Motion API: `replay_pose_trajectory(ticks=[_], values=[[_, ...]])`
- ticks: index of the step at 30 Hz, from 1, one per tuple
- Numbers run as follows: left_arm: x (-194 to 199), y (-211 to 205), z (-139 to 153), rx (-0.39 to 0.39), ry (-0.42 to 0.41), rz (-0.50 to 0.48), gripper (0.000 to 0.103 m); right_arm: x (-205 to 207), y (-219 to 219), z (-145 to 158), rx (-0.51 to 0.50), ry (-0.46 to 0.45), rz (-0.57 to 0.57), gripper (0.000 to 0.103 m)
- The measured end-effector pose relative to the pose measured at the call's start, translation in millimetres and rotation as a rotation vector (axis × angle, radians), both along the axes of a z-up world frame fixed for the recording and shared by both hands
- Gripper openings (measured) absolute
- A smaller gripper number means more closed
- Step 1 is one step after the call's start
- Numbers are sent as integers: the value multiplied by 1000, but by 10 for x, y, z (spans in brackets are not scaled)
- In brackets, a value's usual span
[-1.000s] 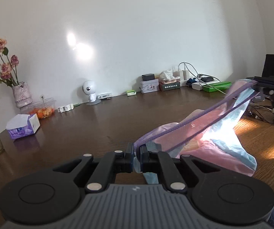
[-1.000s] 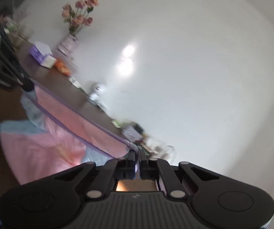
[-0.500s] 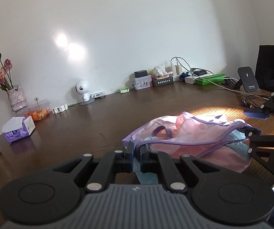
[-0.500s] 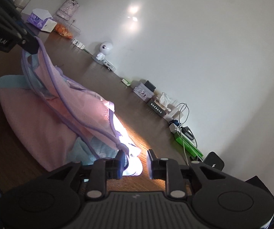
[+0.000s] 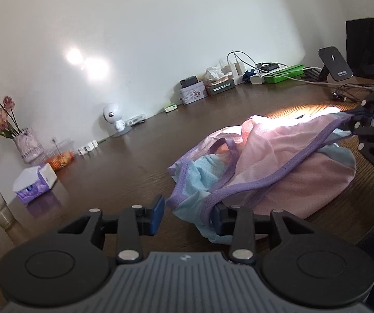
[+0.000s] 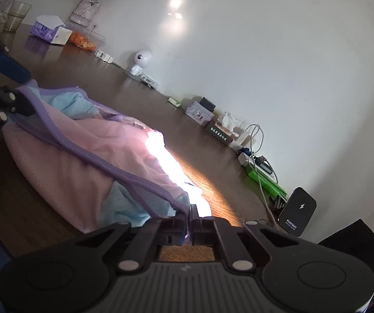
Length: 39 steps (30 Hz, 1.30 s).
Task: Fold clothes
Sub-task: 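Raise the garment high with both grippers to unfold it fully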
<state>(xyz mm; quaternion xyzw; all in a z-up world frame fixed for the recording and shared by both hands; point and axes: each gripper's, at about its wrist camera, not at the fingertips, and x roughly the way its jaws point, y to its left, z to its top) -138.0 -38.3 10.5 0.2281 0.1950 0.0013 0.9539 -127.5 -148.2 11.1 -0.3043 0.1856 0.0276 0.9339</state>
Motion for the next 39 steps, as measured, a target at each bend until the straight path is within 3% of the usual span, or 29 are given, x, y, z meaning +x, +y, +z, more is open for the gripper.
replay_pose_trajectory(ticks=[5, 10, 12, 15, 18, 21, 24, 26, 28, 30, 32, 34, 35, 39], values=[[-33, -10, 127, 54, -99, 46, 37, -13, -24, 130, 48, -30, 9, 1], [6, -18, 417, 102, -159, 34, 14, -48, -84, 477, 115, -60, 43, 1], [8, -21, 654, 89, -210, 18, 8, -113, -73, 706, 85, -165, 52, 1], [4, -32, 1097, 83, -299, 0, 7, -177, -85, 1117, 51, -300, 78, 1], [19, -10, 1662, 53, -406, -44, 7, -195, -155, 1620, 78, -400, 113, 1], [244, 49, 2231, 30, -445, -102, 7, -69, -190, 2088, 36, -502, 145, 1], [784, 184, 2587, -29, -357, -163, 8, 389, -216, 2383, -7, -504, 157, 1], [1271, 296, 2673, -101, -252, -195, 8, 887, -256, 2437, 13, -427, 155, 1], [1825, 354, 2631, -136, -159, -189, 8, 1432, -275, 2428, 29, -342, 154, 1], [2456, 352, 2532, -113, -99, -154, 8, 2030, -248, 2329, 32, -253, 158, 1], [3060, 352, 2454, -108, -49, -119, 6, 2621, -151, 2256, 8, -220, 127, 1], [3481, 354, 2506, -96, -49, -103, 5, 3125, -32, 2210, -37, -224, 82, 1], [3592, 346, 2600, -81, -73, -93, 5, 3269, 41, 2244, -76, -273, 63, 1], [3508, 326, 3311, -51, -293, -59, 5, 3314, 146, 2847, -54, -469, 59, 1]])
